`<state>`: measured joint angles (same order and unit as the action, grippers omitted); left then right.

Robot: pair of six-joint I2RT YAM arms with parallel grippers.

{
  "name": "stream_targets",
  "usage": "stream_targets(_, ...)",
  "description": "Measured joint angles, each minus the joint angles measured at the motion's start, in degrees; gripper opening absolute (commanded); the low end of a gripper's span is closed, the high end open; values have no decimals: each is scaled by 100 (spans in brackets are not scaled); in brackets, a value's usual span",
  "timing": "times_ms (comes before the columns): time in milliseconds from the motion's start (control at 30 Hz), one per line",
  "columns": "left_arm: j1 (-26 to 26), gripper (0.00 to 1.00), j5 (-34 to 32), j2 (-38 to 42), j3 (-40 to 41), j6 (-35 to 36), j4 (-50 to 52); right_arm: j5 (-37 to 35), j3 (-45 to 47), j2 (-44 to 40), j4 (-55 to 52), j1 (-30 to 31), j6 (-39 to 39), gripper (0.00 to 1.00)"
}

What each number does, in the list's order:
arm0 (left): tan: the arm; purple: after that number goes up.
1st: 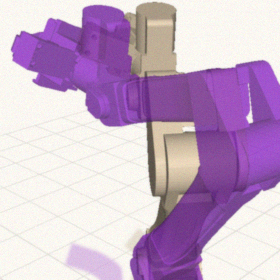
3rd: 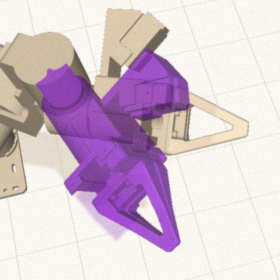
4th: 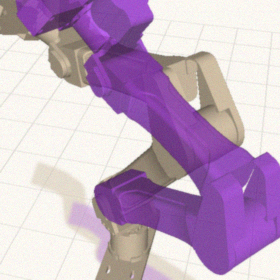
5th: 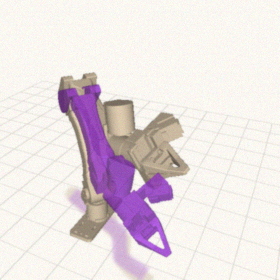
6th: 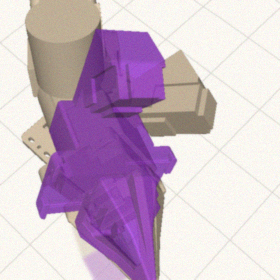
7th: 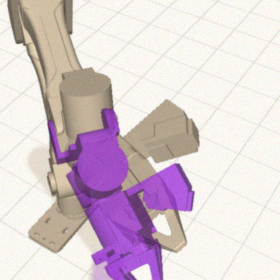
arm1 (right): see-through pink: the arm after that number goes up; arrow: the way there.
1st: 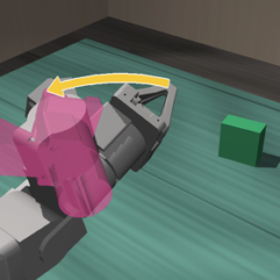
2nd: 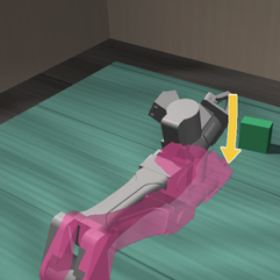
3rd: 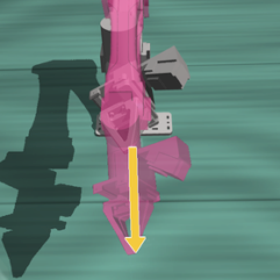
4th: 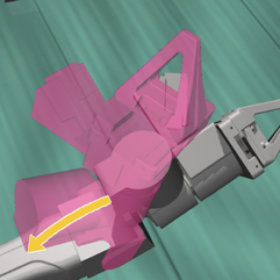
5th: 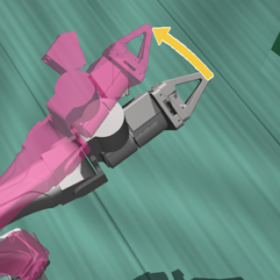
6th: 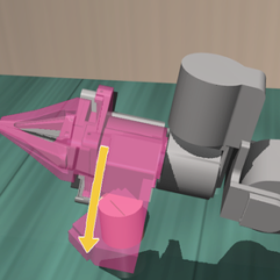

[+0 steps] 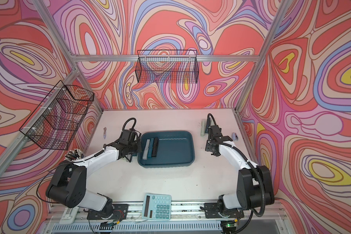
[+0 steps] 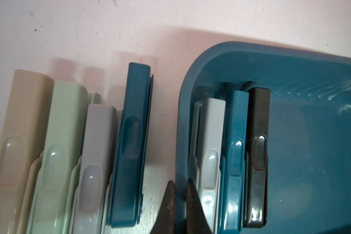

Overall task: Put the pruning pliers into the storage box
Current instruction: Pick up the pruning pliers from the center of the board.

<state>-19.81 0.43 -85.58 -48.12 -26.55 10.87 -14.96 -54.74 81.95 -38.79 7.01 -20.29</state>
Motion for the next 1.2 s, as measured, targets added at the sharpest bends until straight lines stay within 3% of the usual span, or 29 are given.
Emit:
stream_targets(467,4,4,22,0,0,83,2,697,4,1012,811,-664,776,66)
stream_targets(1200,4,4,17,0,0,87,2,855,157,1421,1519,-688,949,38)
